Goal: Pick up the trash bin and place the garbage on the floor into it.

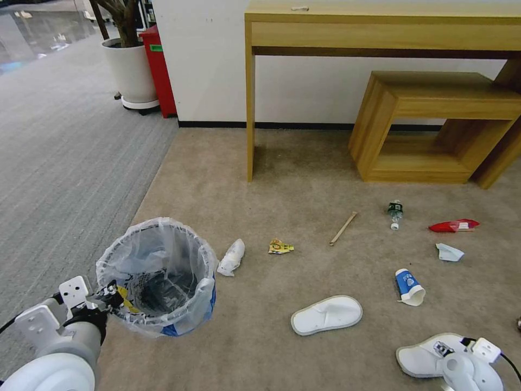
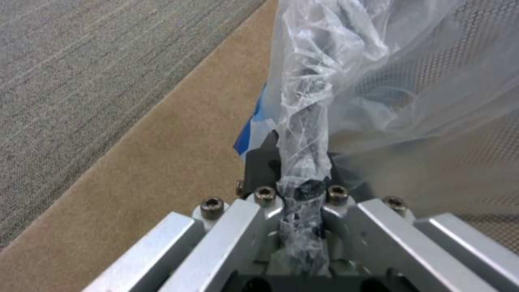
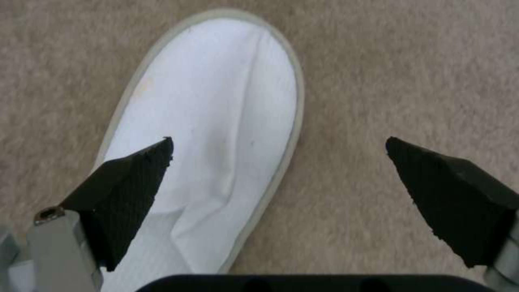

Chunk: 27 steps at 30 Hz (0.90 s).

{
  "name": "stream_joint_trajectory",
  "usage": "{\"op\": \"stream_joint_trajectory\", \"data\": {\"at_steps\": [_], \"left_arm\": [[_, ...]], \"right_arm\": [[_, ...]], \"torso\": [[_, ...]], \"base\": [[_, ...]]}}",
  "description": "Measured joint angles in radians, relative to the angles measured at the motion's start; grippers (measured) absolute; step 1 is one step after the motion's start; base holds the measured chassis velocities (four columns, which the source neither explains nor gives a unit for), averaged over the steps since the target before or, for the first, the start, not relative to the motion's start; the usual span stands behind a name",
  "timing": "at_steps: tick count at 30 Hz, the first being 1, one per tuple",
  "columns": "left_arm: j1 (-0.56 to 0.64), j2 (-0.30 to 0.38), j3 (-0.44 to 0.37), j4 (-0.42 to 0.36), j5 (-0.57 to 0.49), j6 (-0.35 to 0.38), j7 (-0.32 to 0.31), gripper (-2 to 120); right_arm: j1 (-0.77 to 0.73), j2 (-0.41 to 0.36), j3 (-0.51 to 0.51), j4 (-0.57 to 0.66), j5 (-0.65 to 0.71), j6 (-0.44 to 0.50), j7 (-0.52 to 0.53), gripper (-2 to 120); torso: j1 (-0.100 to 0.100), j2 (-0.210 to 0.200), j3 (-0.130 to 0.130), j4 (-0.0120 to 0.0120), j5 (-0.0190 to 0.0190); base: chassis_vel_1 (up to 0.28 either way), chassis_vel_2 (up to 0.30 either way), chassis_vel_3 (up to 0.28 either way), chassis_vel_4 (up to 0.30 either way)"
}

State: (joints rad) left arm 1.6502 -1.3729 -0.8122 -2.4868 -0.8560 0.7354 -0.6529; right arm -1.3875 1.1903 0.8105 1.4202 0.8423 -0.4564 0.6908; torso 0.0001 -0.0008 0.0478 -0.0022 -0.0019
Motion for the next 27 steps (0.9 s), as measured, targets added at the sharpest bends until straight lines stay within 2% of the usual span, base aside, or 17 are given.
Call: {"op": "stream_joint_trajectory", "data": {"at_steps": [8,27], "left_arm": [[0.005,0.000,-0.001,-0.004,0.000,0.000,0.001,1],[0.015,0.006,-0.004,-0.008,0.010,0.000,0.001,1]], "right_arm": [[0.014,-0.012,-0.003,-0.025,0.000,0.005,-0.048,100],[0.072,0.049,-0.055,-0.058,0.051,-0.007,-0.092,100]], "torso": [[0.000,0.000,0.000,0.0000,-0.0001],[0.000,0.000,0.000,0.0001,-0.0002]], "base": [[0.000,0.000,0.000,0.000],[0.000,0.000,0.000,0.000]]}}
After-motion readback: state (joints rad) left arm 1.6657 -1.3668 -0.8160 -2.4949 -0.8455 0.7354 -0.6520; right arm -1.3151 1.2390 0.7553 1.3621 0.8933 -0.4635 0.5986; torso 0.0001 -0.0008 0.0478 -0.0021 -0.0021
